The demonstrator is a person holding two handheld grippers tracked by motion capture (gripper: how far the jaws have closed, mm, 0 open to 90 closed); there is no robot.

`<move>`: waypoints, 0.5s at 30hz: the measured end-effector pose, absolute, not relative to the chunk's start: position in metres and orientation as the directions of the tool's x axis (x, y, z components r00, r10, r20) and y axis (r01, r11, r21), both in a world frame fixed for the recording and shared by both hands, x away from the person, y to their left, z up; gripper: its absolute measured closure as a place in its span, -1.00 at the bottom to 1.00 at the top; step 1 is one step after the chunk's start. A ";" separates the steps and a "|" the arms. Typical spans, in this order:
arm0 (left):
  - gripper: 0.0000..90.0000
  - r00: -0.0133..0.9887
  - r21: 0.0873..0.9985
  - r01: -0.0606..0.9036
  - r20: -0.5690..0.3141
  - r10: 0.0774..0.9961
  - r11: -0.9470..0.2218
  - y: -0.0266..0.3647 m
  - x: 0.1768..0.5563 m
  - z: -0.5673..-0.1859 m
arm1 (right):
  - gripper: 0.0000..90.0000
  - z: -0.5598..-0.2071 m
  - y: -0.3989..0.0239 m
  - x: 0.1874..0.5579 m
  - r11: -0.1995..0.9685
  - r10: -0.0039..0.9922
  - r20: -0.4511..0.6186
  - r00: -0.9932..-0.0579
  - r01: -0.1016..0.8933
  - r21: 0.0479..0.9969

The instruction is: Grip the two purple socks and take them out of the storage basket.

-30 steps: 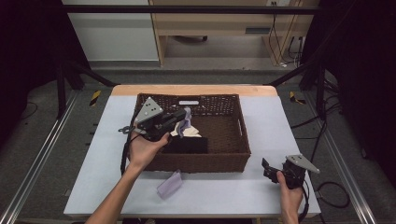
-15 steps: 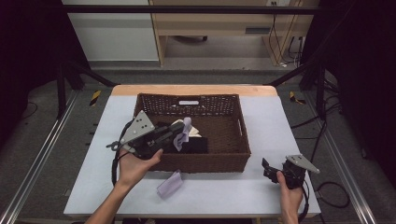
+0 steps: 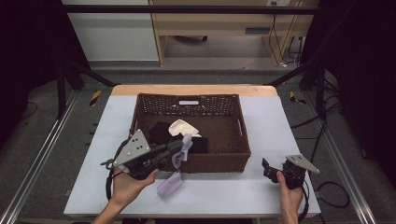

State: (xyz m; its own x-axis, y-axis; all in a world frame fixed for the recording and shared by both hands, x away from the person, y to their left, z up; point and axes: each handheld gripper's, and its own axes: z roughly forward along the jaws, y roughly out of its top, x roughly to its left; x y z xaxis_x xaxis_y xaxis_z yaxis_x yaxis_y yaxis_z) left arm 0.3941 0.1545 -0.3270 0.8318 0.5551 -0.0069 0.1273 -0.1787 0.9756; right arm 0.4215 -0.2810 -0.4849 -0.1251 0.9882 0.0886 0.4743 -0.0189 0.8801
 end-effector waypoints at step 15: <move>0.95 0.874 0.930 0.191 -0.015 0.485 -0.315 0.138 0.375 -0.373 | -0.91 -0.485 -0.281 0.421 -0.019 0.989 0.087 -0.123 0.475 0.880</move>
